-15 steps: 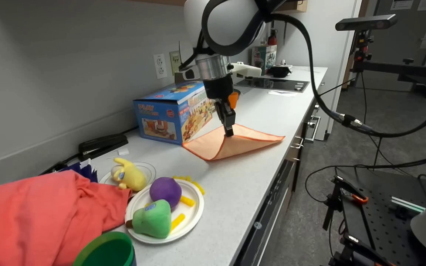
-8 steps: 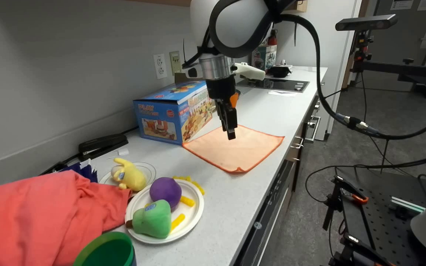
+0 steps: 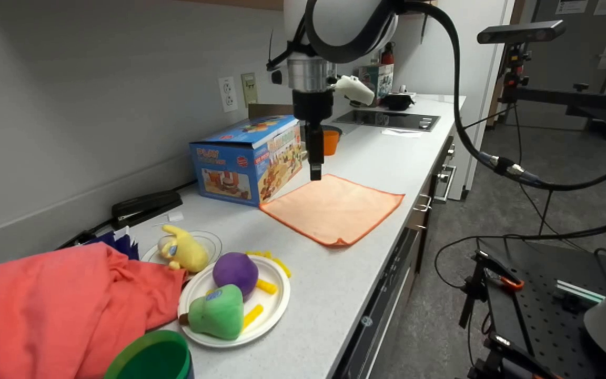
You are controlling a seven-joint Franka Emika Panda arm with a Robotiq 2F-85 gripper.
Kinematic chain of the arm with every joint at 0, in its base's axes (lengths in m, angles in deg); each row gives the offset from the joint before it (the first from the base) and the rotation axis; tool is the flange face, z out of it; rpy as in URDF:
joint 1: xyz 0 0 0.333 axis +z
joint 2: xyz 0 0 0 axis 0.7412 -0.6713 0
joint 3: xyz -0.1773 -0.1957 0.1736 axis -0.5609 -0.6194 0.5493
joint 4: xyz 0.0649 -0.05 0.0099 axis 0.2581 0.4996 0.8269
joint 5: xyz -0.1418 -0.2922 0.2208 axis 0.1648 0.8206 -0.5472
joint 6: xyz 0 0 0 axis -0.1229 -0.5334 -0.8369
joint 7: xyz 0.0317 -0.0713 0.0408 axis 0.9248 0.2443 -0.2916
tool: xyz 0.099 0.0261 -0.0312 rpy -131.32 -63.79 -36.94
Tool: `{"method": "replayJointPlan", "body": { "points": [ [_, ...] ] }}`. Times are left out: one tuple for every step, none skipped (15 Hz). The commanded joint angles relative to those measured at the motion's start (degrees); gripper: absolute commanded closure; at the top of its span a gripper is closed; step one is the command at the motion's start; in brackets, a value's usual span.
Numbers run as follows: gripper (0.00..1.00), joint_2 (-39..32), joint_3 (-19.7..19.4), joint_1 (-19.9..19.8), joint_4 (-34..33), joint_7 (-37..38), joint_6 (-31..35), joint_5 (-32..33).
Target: Unfold the peach towel and lay it flat on the countertop
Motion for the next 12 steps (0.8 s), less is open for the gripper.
{"method": "replayJointPlan", "body": {
  "points": [
    [0.0,3.42,-1.69,-0.74,2.98,1.83,3.08,-2.31],
    [0.0,3.82,-2.25,-1.02,3.32,2.12,3.41,-2.35],
    [0.0,1.12,-1.87,-0.15,0.65,1.53,1.6,-0.81],
    [0.0,1.51,-2.32,-0.36,1.0,1.71,1.93,-0.82],
    [0.0,1.81,-2.58,-0.54,1.29,1.72,2.06,-0.83],
    [0.0,1.96,-2.7,-0.63,1.38,1.73,2.07,-0.84],
    [0.0,1.98,-2.69,-0.62,1.39,1.79,2.08,-0.85],
    [0.0,1.98,-2.67,-0.61,1.4,1.86,2.08,-0.85],
    [0.0,1.98,-2.67,-0.61,1.41,1.9,2.09,-0.85],
    [0.0,1.98,-2.67,-0.61,1.42,1.92,2.09,-0.85],
    [0.0,1.98,-2.67,-0.61,1.42,1.93,2.09,-0.85],
    [0.0,1.98,-2.67,-0.61,1.42,1.95,2.09,-0.85]
  ]
}}
